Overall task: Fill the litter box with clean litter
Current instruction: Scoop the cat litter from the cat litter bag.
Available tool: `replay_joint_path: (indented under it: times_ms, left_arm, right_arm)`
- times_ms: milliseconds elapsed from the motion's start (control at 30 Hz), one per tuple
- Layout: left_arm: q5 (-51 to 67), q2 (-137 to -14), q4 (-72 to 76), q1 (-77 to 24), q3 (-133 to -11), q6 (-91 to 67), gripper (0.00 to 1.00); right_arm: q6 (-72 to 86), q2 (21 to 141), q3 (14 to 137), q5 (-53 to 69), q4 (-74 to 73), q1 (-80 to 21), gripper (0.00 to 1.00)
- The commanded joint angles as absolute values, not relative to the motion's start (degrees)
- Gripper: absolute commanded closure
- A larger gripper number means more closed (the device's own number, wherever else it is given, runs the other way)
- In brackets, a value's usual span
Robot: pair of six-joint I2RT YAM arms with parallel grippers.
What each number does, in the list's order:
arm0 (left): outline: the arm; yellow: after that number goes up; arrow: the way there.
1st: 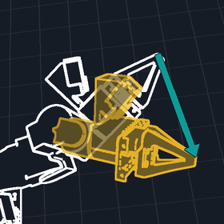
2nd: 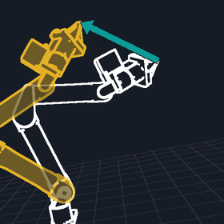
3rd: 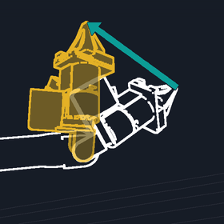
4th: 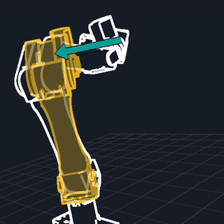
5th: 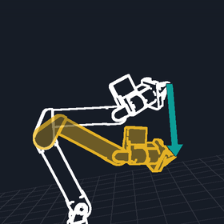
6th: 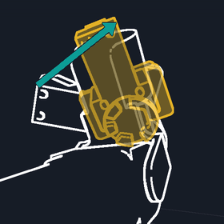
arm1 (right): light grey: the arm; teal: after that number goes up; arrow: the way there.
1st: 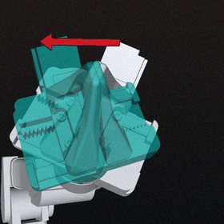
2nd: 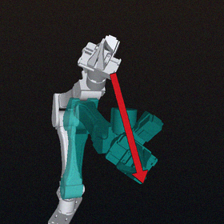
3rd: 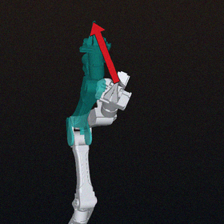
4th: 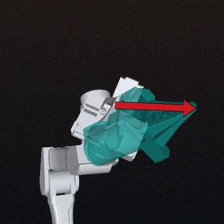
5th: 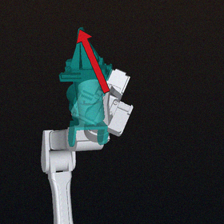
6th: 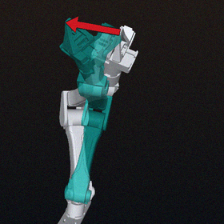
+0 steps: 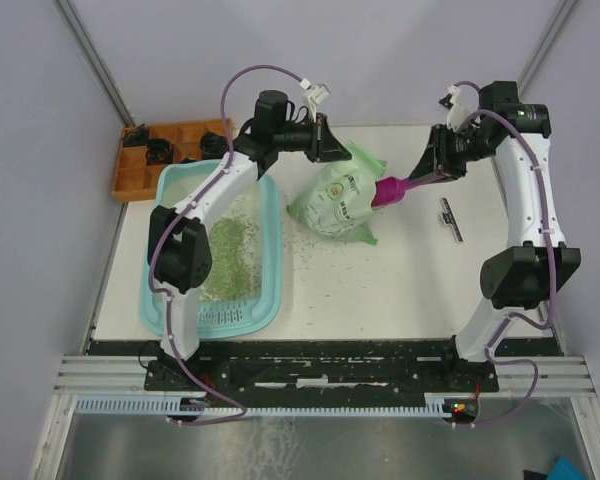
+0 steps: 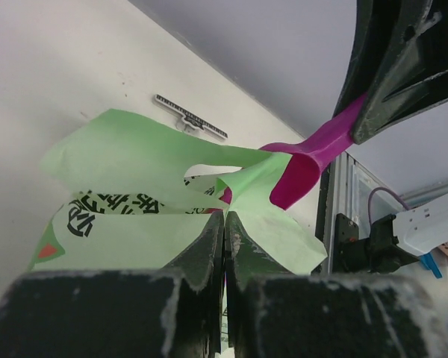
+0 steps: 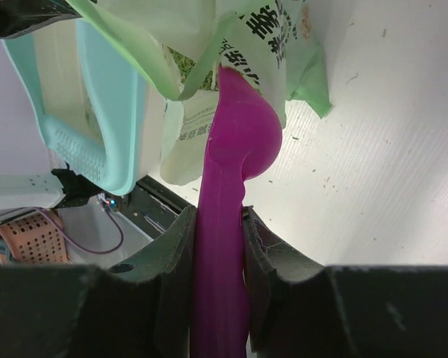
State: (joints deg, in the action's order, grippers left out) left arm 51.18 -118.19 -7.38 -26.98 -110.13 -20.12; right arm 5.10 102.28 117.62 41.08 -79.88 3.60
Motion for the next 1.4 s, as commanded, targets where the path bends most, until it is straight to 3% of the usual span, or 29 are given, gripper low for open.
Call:
replay_joint_path:
  times_ms: [0,533,1167,1367]
  left_arm:
    - [52.18,-110.4,-1.44,-27.54,-107.92,-18.71,0.97]
    - [50.51,-109.24,4.06,-27.56,-106.89,-21.47,0.97]
    - [49.06,-108.32,7.56,-27.53,-107.56,-24.5,0.97]
    - [48.95,-109.29,7.47,-27.59,-108.54,-24.49,0.97]
  right_arm:
    - [2.2,102.87,119.26,33.34,-79.46,-0.22,0.98]
    - [5.23,111.23,121.16,24.69,-74.86,-10.03,0.98]
    - [10.12,114.55,134.46,35.03,-70.69,-14.7,0.98]
    - [9.06,111.16,128.71,37.32,-73.48,-11.55,0.98]
